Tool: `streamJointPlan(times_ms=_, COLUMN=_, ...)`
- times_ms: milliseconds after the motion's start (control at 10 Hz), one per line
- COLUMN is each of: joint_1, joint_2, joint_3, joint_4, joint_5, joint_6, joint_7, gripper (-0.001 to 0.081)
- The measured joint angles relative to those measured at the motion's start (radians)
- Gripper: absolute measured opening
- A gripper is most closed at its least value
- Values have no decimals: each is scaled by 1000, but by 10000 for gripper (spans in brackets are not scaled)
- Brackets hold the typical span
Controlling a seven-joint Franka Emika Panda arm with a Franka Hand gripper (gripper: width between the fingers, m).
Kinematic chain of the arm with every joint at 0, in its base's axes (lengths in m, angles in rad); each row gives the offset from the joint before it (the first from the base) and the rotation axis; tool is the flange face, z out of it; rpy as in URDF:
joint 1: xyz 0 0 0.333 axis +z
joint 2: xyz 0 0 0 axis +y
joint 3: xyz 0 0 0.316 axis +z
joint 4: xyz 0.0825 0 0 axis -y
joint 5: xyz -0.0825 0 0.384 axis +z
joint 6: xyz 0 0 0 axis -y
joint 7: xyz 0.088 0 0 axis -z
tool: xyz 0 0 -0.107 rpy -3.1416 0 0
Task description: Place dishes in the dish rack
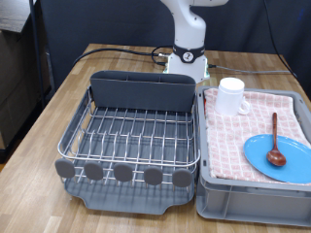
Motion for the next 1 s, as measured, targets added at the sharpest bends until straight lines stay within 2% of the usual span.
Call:
streamJointPlan(times_ms=200, joint_1=1, joint_2=17, joint_3=24, joint_4=3, joint_5=-2, joint_6=-10, joint_7=21, gripper=803)
streamJointPlan(times_ms=400, joint_1=2, joint_2=61, joint_3=85, joint_4=20, joint_5=2, joint_6=-5, joint_7=113, gripper=803)
streamJointPlan(times_ms=700, joint_1=9, joint_2=122, joint_3=163, joint_4=29, joint_5=47, joint_6=99, joint_7=221, gripper=803)
streamJointPlan(times_ms=1000, joint_1=11, joint_2=213, joint_3=215, joint_4=81, joint_5=99, joint_6=152, joint_7=329, gripper=803)
